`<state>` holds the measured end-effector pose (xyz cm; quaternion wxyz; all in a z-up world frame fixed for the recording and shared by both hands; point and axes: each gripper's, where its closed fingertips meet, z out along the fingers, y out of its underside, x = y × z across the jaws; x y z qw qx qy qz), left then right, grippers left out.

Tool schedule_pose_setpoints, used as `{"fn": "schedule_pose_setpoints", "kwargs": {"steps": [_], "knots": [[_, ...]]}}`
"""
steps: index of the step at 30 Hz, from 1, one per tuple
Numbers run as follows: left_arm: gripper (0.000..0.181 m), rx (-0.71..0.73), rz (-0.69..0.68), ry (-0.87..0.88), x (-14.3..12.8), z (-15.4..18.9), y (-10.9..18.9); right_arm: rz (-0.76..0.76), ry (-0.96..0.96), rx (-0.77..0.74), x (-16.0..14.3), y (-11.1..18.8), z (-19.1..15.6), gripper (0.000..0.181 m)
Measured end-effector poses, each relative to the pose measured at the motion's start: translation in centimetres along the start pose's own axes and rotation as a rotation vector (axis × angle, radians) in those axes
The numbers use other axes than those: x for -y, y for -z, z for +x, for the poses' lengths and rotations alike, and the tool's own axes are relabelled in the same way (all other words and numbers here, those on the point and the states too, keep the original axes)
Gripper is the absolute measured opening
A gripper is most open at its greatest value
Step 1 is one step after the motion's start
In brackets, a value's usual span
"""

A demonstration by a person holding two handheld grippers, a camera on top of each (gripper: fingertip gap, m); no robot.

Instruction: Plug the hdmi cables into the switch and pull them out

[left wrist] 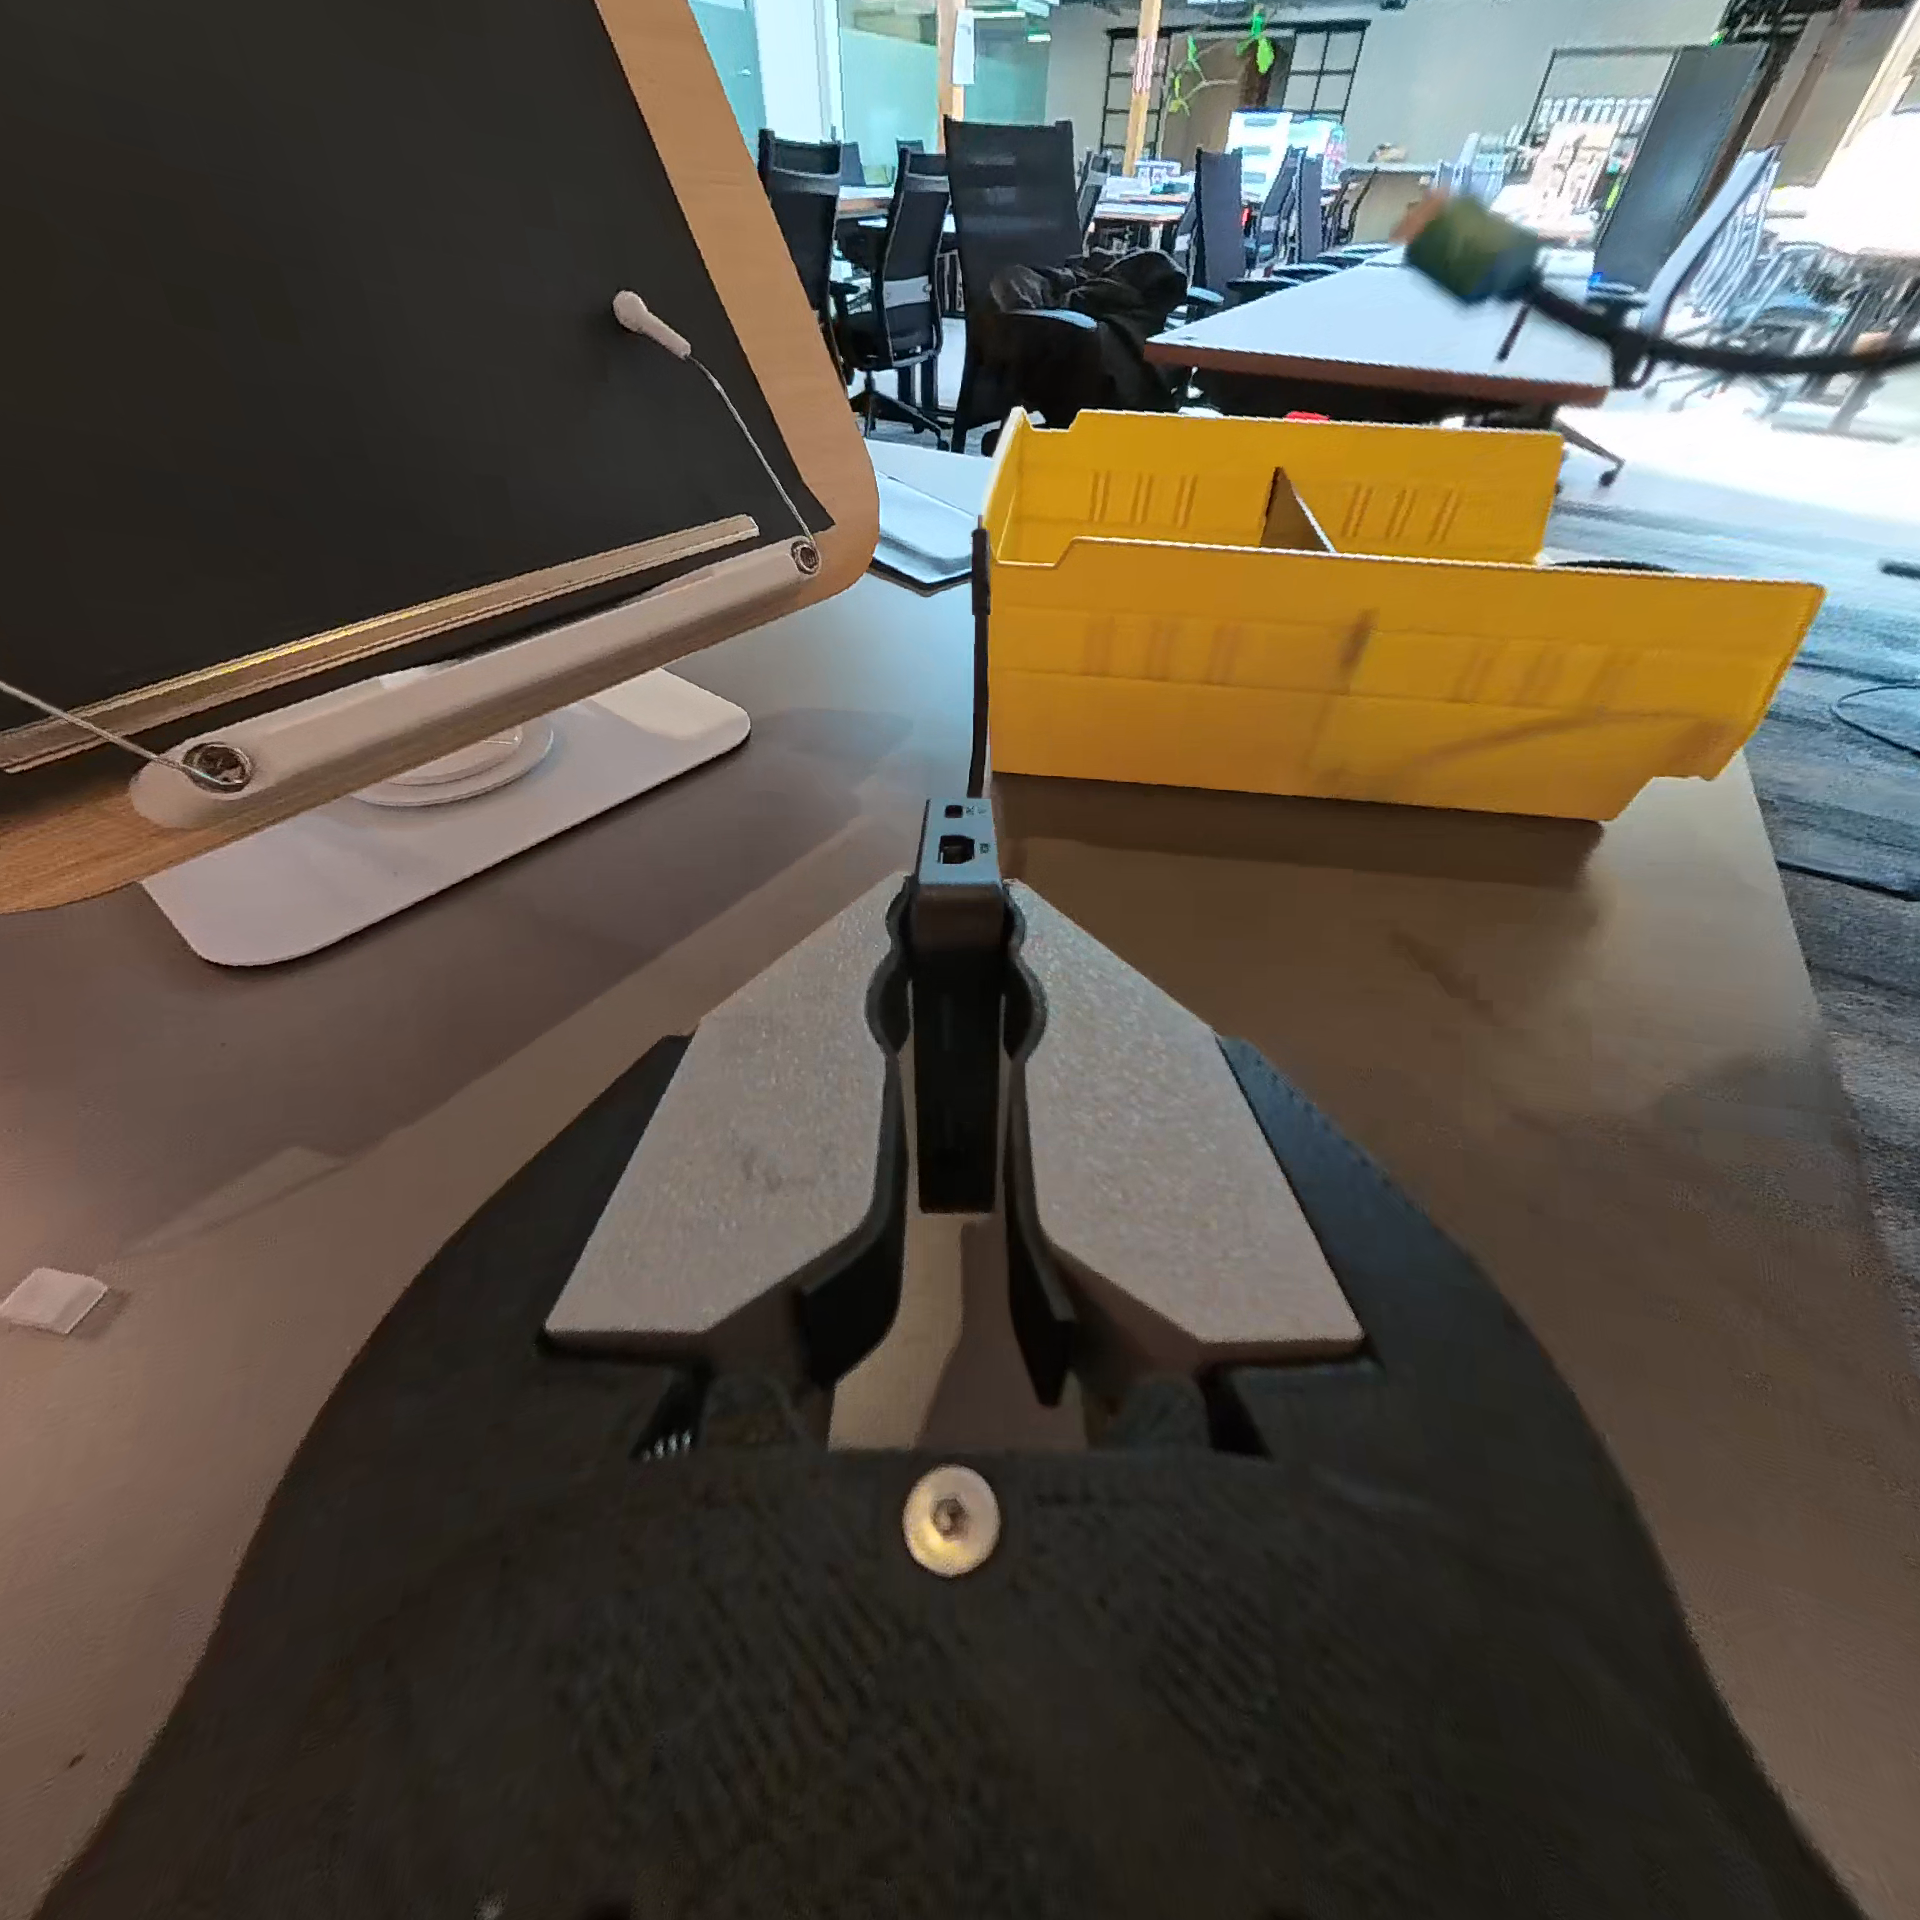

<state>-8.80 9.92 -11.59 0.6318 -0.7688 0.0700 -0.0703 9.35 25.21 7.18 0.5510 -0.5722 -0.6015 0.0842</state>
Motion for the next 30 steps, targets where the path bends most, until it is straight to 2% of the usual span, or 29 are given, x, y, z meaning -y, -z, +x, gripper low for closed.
{"fn": "schedule_pose_setpoints", "kwargs": {"steps": [3,6,9,13,17,21,23,25,27,30], "knots": [[0.010,0.001,-0.002,-0.011,0.0,0.2,-0.1,-0.168,0.037,-0.176,-3.8,1.7,6.1,0.008],[0.010,0.007,0.007,-0.021,0.2,0.3,0.0,-0.331,0.080,-0.244,-8.2,1.8,8.4,0.008],[0.011,0.005,0.004,-0.020,0.1,0.3,-0.1,-0.539,0.149,-0.214,-13.6,-0.1,7.2,0.008],[0.011,0.015,-0.013,-0.037,-0.2,0.3,-0.1,-0.865,0.331,-0.071,-21.7,-2.3,3.8,0.008],[0.010,0.009,-0.006,-0.037,0.0,0.4,-0.1,-1.009,0.437,0.110,-26.7,-4.0,0.7,0.010],[0.010,0.014,-0.008,-0.030,-0.1,0.1,0.0,-1.019,0.315,0.263,-28.3,-5.2,-2.2,0.010],[0.010,0.012,-0.006,-0.017,-0.1,0.0,0.0,-1.022,0.191,0.349,-28.5,-5.5,-3.7,0.028],[0.010,0.006,0.001,-0.010,0.0,0.0,0.0,-1.017,0.116,0.414,-28.4,-5.2,-4.5,0.030],[0.011,0.000,0.007,-0.015,0.1,0.1,0.1,-0.961,0.061,0.422,-27.3,-5.0,-4.1,0.033],[0.011,-0.012,0.019,-0.039,0.4,0.6,0.1,-0.803,-0.068,0.434,-24.0,-4.7,-3.1,0.037]]}}
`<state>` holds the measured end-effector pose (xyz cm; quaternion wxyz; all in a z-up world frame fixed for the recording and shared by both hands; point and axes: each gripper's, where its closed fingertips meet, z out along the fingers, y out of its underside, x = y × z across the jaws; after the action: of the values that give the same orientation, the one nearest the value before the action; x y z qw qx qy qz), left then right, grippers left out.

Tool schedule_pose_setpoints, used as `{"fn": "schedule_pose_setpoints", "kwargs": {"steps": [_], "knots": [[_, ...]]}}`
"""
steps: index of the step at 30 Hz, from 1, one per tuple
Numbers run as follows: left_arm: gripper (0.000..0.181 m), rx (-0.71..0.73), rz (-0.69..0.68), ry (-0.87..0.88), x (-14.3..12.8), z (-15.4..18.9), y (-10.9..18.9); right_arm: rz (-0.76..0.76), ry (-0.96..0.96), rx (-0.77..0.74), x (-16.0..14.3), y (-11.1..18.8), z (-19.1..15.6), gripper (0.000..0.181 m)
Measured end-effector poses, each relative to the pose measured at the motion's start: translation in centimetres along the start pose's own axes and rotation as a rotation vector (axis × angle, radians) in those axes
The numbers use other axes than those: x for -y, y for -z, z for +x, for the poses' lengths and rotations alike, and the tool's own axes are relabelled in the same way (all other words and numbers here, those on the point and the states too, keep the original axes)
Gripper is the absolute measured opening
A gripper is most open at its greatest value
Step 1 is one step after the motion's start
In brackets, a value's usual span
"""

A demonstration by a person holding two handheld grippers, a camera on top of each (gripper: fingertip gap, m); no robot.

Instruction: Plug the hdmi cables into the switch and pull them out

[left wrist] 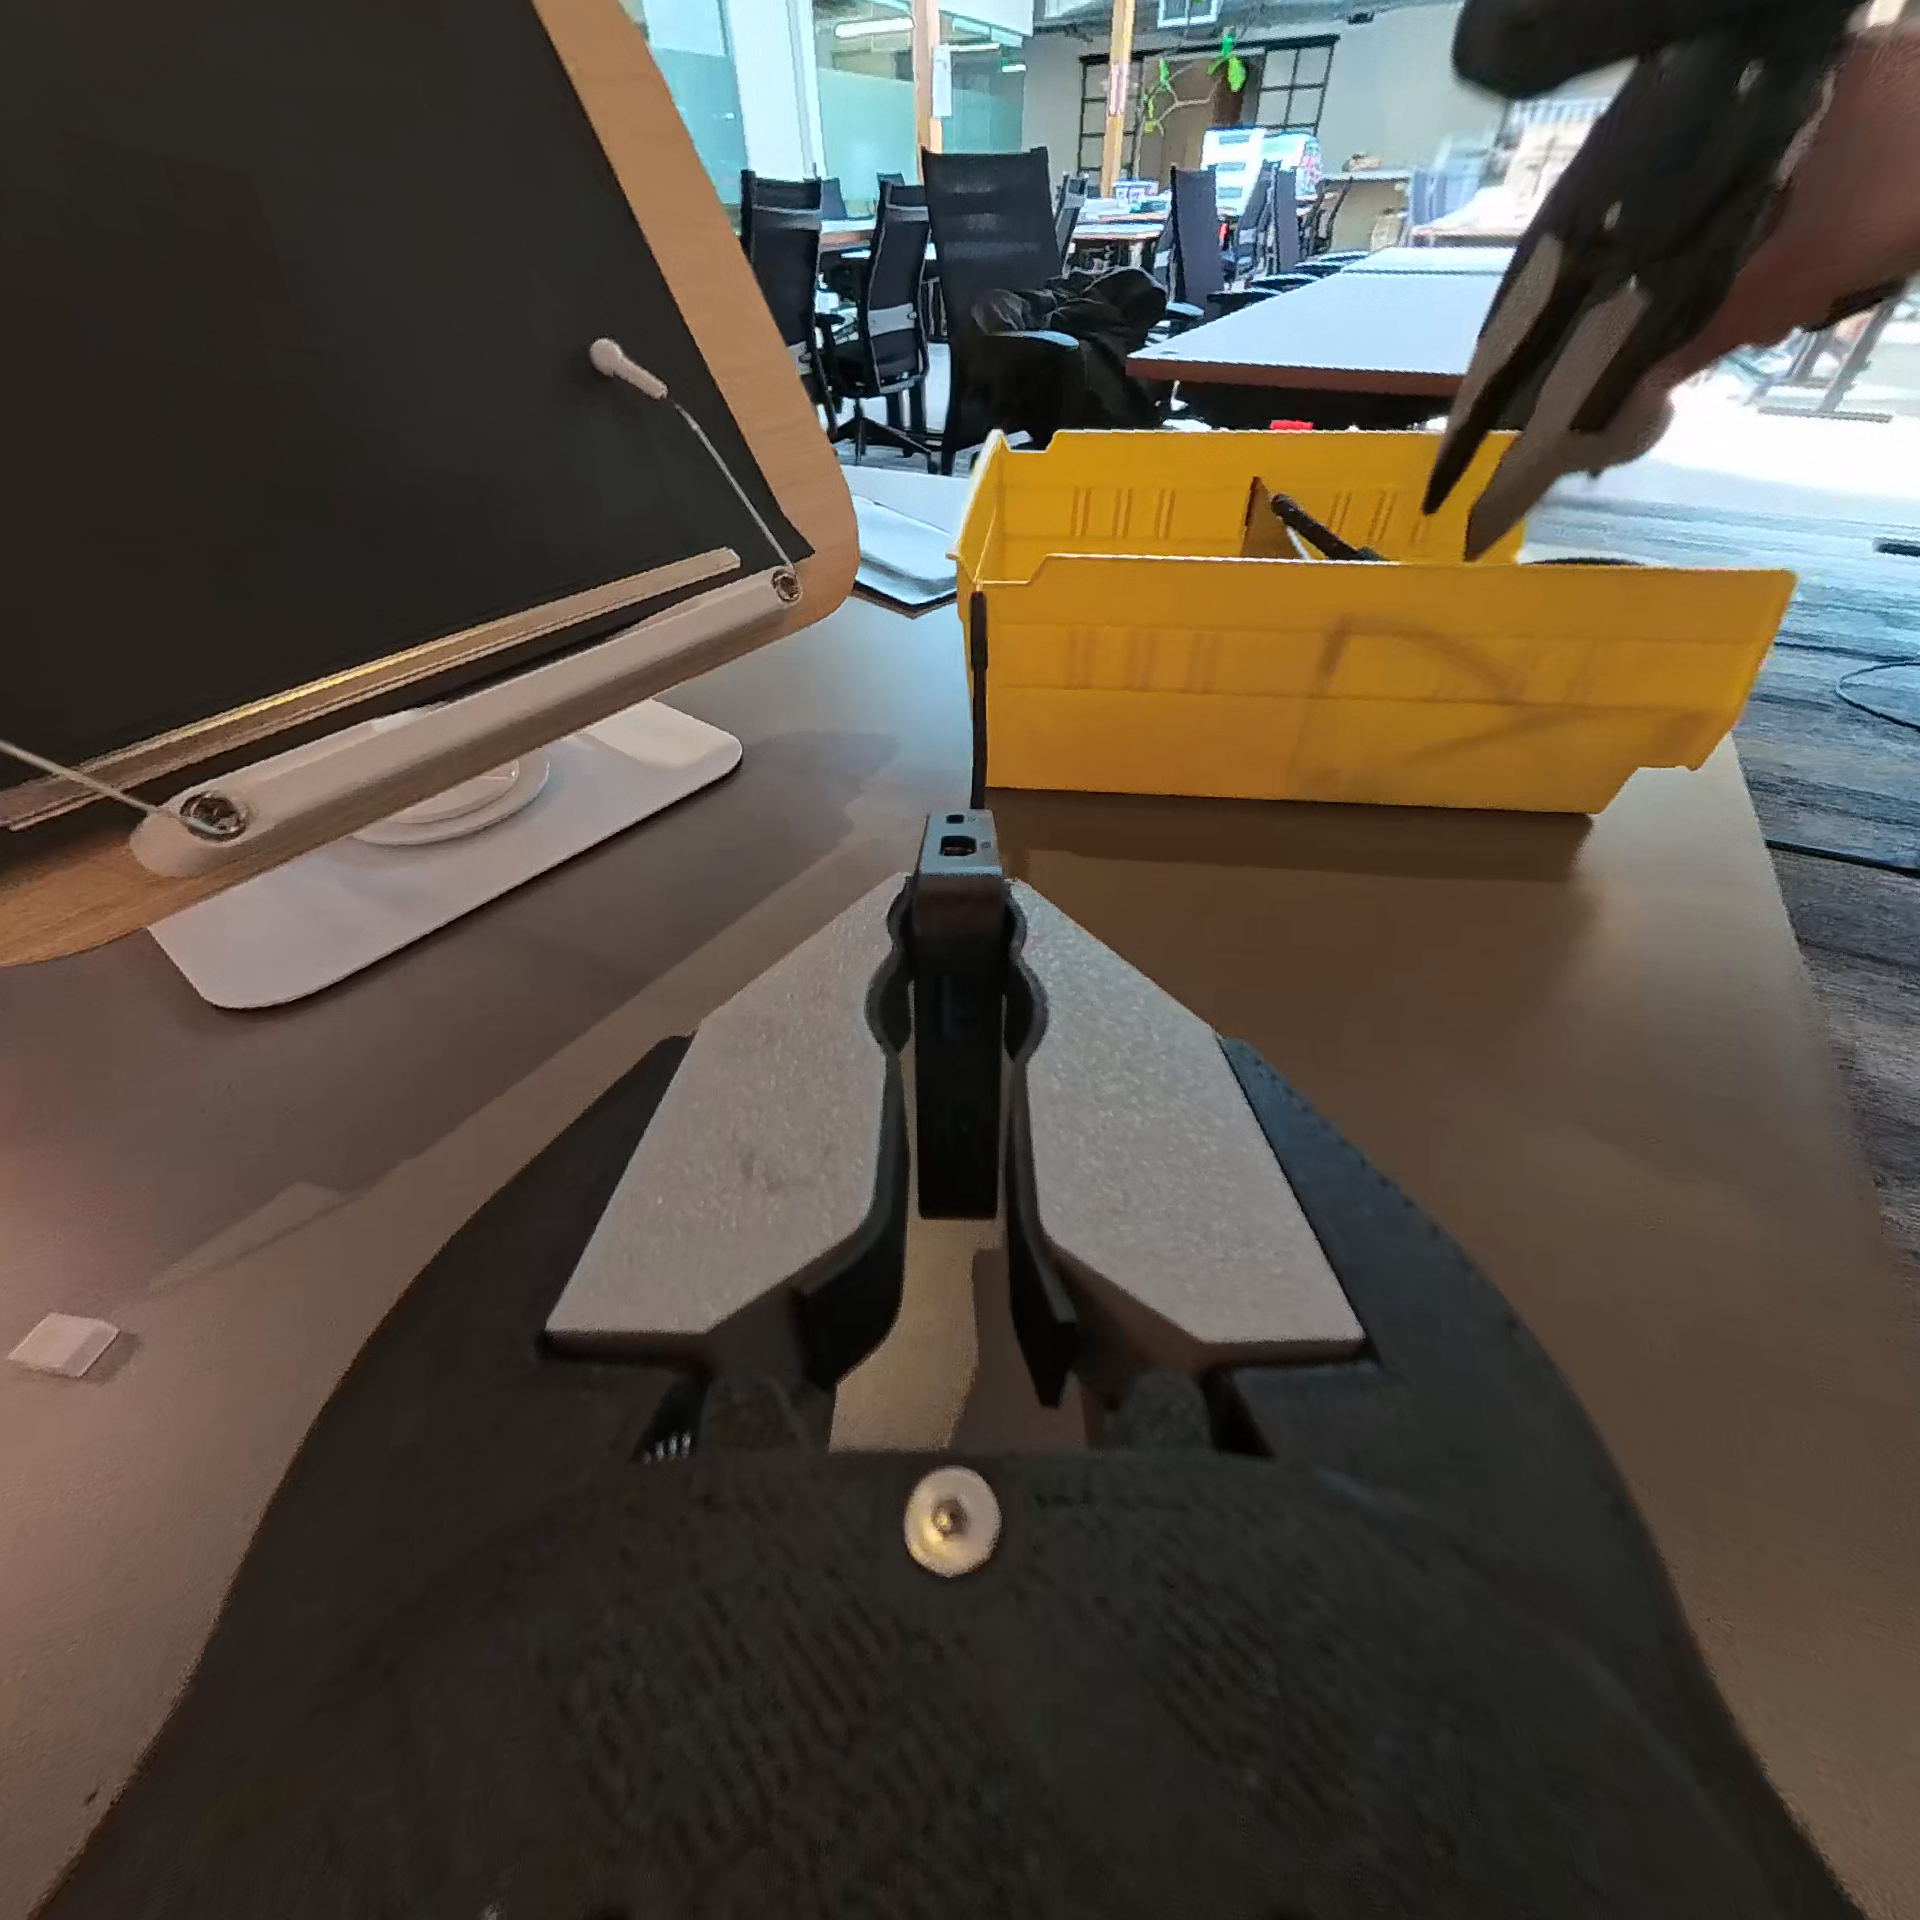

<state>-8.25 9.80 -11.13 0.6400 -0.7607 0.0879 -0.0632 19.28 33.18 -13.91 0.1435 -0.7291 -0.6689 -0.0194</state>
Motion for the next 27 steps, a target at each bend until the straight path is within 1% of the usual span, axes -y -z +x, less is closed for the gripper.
{"fn": "schedule_pose_setpoints", "kwargs": {"steps": [2,4,7,9,11,13,16,18,20,22,24,25,26,27], "knots": [[0.011,-0.021,0.002,-0.021,0.1,0.5,-0.1,0.102,-0.034,-0.005,1.1,2.0,0.4,0.048],[0.011,-0.053,0.011,-0.047,0.3,1.3,-0.1,0.189,-0.037,-0.023,2.2,3.9,0.2,0.053],[0.011,-0.130,0.063,-0.067,1.2,2.8,0.1,0.354,0.017,-0.063,5.2,7.2,-1.6,0.058],[0.011,-0.195,0.114,-0.070,1.9,3.9,0.5,0.493,0.084,-0.011,7.9,9.5,-5.2,0.057],[0.011,-0.256,0.161,-0.073,2.7,5.0,1.0,0.656,0.164,0.118,11.0,11.7,-10.8,0.058],[0.011,-0.321,0.207,-0.072,3.4,6.0,1.6,0.779,0.255,0.229,13.3,12.8,-16.4,0.054],[0.010,-0.412,0.281,-0.058,4.4,7.2,2.6,0.849,0.355,0.359,15.7,12.5,-23.1,0.053],[0.010,-0.446,0.311,-0.034,4.8,7.5,3.1,0.867,0.378,0.415,17.0,11.7,-25.9,0.054],[0.010,-0.474,0.341,-0.008,5.2,7.6,3.5,0.858,0.394,0.408,18.0,10.3,-27.2,0.053],[0.010,-0.513,0.384,0.027,5.8,7.7,4.1,0.850,0.389,0.442,18.8,9.1,-28.2,0.052],[0.010,-0.525,0.392,0.043,6.1,7.6,4.4,0.876,0.362,0.460,19.5,8.8,-28.5,0.038],[0.011,-0.529,0.387,0.039,6.1,7.6,4.4,0.886,0.347,0.440,19.7,8.7,-28.1,0.021],[0.010,-0.542,0.386,0.048,6.1,7.8,4.5,0.893,0.343,0.454,19.7,8.7,-28.0,0.014],[0.010,-0.546,0.388,0.062,6.1,7.8,4.4,0.890,0.327,0.492,19.6,8.7,-27.9,0.014]]}}
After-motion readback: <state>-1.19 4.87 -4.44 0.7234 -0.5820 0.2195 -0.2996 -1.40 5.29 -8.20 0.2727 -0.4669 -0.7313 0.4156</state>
